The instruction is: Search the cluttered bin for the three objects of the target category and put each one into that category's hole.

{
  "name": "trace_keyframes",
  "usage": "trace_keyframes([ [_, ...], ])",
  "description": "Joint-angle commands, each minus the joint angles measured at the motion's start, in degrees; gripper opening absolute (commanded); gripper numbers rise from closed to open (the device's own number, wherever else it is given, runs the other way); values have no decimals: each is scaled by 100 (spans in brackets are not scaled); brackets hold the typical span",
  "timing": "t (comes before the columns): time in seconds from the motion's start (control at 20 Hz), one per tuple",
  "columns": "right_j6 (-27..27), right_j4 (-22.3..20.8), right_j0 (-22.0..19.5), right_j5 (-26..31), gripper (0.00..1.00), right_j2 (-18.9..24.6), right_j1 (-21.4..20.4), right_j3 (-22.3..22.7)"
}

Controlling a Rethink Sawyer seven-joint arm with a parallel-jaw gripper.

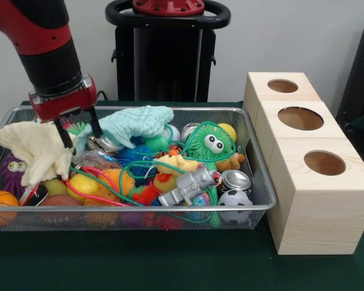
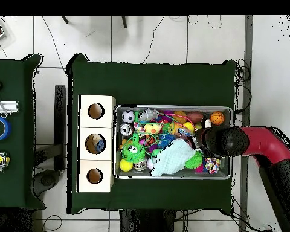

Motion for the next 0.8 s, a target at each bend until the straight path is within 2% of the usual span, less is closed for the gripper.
trace_keyframes([
  [0.05,-1660,-726,-360,-1116,100,-131,863,527],
  [0.2,-1453,-804,-466,-1489,100,-190,1121,590],
  [0.35,-1196,-691,-358,-1498,100,-228,1156,578],
  [0.6,-798,-278,83,-957,100,-279,739,506],
  [0.8,-239,-72,367,-784,100,-356,212,737],
])
